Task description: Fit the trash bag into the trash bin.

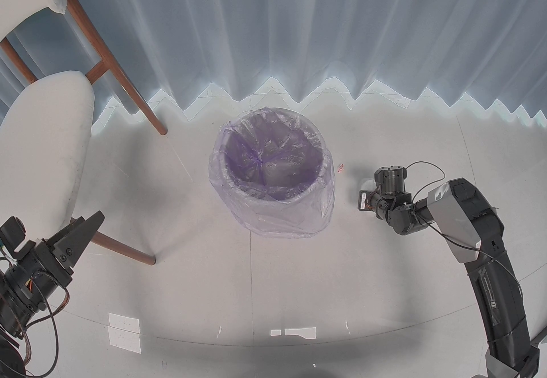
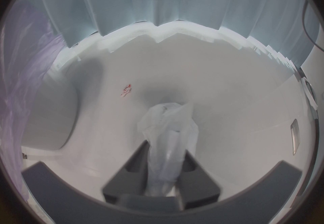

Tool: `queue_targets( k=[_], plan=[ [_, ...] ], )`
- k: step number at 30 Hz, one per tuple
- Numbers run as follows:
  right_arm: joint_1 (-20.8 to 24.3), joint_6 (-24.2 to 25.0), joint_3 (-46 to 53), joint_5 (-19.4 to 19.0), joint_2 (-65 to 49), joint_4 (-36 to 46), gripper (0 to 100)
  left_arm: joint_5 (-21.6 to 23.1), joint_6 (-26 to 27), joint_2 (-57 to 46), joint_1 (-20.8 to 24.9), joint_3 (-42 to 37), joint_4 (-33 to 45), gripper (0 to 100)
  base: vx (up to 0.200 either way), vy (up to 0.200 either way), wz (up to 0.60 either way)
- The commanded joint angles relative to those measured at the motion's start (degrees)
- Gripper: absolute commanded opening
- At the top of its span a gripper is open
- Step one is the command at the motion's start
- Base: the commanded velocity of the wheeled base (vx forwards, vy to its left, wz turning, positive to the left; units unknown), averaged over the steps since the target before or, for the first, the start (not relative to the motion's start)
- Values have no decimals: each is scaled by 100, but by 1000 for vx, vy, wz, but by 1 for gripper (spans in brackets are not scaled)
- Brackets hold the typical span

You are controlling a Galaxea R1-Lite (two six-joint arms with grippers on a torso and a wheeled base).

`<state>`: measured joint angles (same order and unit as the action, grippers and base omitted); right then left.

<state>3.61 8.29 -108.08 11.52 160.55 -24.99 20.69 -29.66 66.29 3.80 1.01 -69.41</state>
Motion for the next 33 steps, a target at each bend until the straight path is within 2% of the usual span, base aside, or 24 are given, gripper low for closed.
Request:
queue_targets(
  k=[1,6,8,10,12,14,16,17,18,19,20,22,26,31,33],
  plan=[
    [-255,-29,-73,52,-59,38,0,14,22,94,-82,-101,-28,100,0,0,0],
    [-308,68,1061,-27,-1298,-234,0,5,110,86,-82,-101,-28,100,0,0,0],
    [-291,103,1580,-212,-1790,-393,0,14,110,68,-82,-101,-28,100,0,0,0],
    [-176,120,2459,-686,-2564,-823,0,32,110,59,-82,-101,-28,100,0,0,0],
    [35,68,3214,-941,-3065,-1526,0,41,110,68,-90,-101,-28,100,0,0,0],
    [325,41,3838,-985,-3381,-2423,0,49,118,77,-99,-101,-28,100,0,0,0],
    [404,32,3970,-994,-3443,-2590,0,49,118,77,-99,-101,-28,100,0,0,0],
    [843,-38,4559,-1170,-3715,-3381,0,49,127,68,-90,-101,-28,100,0,0,0],
    [931,-47,4656,-1231,-3759,-3504,0,49,136,68,-90,-101,-28,100,0,0,0],
    [1248,-73,5007,-1486,-3865,-3891,0,49,153,59,-90,-101,-28,100,0,0,0],
    [1379,-117,5157,-1627,-3900,-4084,0,49,153,59,-90,-92,-28,100,0,0,0],
    [1599,-354,5289,-1846,-3891,-4409,0,58,162,50,-82,-92,-28,100,0,0,0],
    [1836,-996,5113,-1917,-3803,-4497,0,14,241,15,-90,-101,-20,100,0,0,0],
    [2153,-1049,4884,-2013,-3557,-4506,0,5,250,-73,-99,-101,-20,100,0,0,0],
    [2250,-1066,4489,-2022,-3285,-4462,0,5,259,-134,-108,-101,16,100,0,0,0]
  ],
)
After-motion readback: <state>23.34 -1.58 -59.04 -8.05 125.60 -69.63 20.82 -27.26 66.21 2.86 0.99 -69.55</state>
